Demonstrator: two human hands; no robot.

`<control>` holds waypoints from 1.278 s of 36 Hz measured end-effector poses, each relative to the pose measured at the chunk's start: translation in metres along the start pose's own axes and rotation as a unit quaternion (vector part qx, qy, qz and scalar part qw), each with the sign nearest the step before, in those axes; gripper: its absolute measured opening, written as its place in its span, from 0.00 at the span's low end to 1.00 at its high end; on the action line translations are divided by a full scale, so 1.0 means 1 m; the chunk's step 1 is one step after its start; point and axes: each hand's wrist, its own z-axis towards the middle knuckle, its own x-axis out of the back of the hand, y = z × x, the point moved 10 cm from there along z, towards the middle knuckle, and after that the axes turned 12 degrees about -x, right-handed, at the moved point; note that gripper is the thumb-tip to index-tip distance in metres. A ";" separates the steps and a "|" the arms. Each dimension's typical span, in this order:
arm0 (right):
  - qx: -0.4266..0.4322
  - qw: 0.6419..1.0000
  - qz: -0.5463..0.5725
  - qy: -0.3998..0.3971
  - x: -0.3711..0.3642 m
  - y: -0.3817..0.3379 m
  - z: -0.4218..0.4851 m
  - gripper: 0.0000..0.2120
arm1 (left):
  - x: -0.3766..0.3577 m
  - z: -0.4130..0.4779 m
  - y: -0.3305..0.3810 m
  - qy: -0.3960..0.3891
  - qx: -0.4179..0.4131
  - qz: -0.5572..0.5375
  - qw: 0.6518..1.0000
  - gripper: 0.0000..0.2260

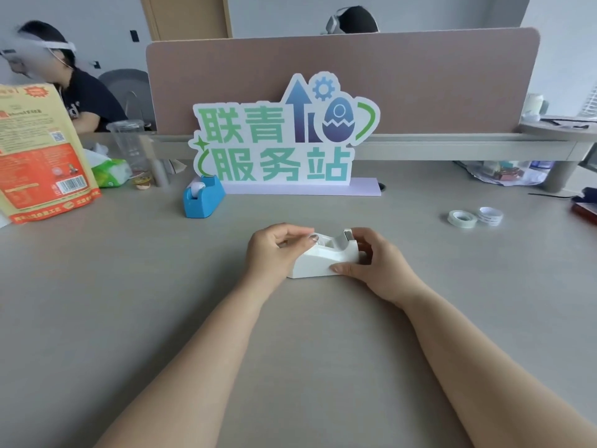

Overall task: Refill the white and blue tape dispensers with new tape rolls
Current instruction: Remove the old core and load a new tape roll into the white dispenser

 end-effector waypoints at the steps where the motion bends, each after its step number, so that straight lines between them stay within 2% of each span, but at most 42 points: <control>1: 0.002 1.000 -0.002 -0.003 -0.001 -0.001 0.000 0.29 | 0.002 0.001 -0.001 0.006 0.003 -0.007 1.000 0.05; 11: 0.016 1.000 -0.017 -0.002 -0.003 -0.006 0.002 0.28 | 0.011 0.003 -0.001 0.029 -0.016 0.035 0.999 0.04; 16: 0.022 0.999 -0.028 -0.004 -0.004 -0.007 0.001 0.28 | 0.010 0.004 0.004 0.011 -0.030 0.081 0.996 0.07; 24: 0.036 0.997 -0.069 0.005 -0.006 -0.007 0.003 0.30 | 0.014 0.008 0.019 -0.003 -0.091 0.149 0.985 0.05; 32: 0.039 0.995 -0.087 0.008 -0.006 -0.011 0.002 0.28 | 0.021 0.006 0.017 0.012 -0.104 0.142 0.984 0.06; 38: 0.040 0.992 -0.114 0.033 -0.010 -0.014 0.003 0.29 | 0.023 0.007 0.023 0.059 -0.120 0.133 0.982 0.06; 46: 0.025 0.996 -0.079 0.042 -0.006 -0.007 0.008 0.32 | 0.024 0.001 0.043 0.094 -0.145 0.087 0.981 0.06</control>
